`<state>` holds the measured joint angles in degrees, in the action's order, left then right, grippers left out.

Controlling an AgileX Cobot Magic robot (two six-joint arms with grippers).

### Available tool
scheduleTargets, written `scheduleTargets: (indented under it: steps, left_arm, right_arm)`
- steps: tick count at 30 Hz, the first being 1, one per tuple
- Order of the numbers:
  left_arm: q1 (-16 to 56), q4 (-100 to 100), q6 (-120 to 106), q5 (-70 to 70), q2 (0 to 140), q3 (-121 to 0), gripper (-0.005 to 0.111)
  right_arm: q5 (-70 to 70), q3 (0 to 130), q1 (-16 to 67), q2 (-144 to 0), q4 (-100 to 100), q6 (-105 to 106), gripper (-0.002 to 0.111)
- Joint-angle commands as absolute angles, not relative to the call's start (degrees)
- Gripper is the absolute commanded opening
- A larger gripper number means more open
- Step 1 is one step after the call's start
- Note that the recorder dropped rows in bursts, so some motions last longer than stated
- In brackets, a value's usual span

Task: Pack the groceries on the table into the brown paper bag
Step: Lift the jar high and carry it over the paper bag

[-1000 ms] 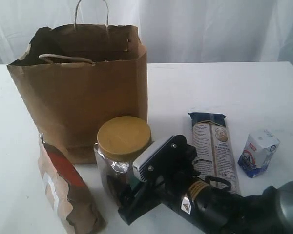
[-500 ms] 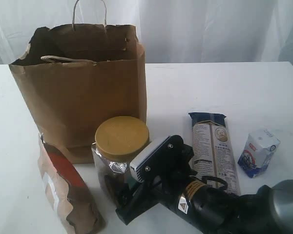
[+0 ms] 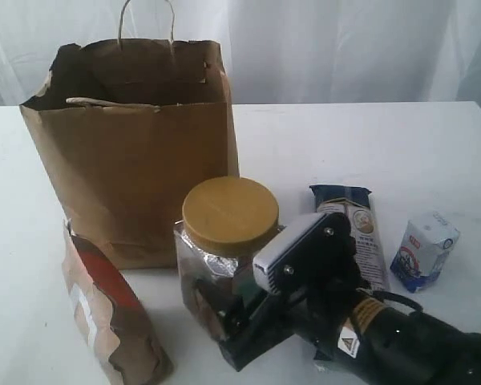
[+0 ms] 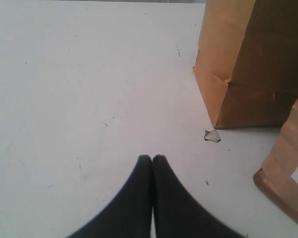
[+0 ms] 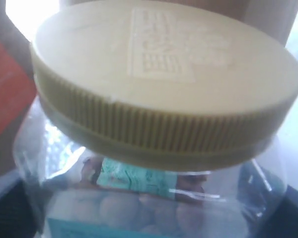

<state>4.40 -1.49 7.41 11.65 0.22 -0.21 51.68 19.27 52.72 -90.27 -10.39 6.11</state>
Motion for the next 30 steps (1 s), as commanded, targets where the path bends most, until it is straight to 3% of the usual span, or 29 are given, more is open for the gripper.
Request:
scheduleTargets:
  steps: [1, 7, 15, 22, 30]
  left_arm:
    - [4.75, -1.87, 7.43, 11.52, 0.0, 0.0, 0.0]
    - [4.75, -1.87, 7.43, 11.52, 0.0, 0.0, 0.0]
    - [4.75, -1.87, 7.43, 11.52, 0.0, 0.0, 0.0]
    - [4.75, -1.87, 7.43, 11.52, 0.0, 0.0, 0.0]
    - [4.75, -1.87, 7.43, 11.52, 0.0, 0.0, 0.0]
  right_arm:
    - [52.91, 17.15, 52.9, -82.65, -10.54, 6.62, 0.0]
    - [45.71, 16.57, 52.9, -69.61, -7.49, 2.69, 0.0]
    - [43.76, 18.37, 52.9, -56.79, 19.43, -23.76, 0.0]
    - [40.91, 28.3, 52.9, -57.25, 25.56, -25.89, 0.0]
    - [38.17, 46.58, 52.9, -67.21, 25.56, -25.73, 0.0]
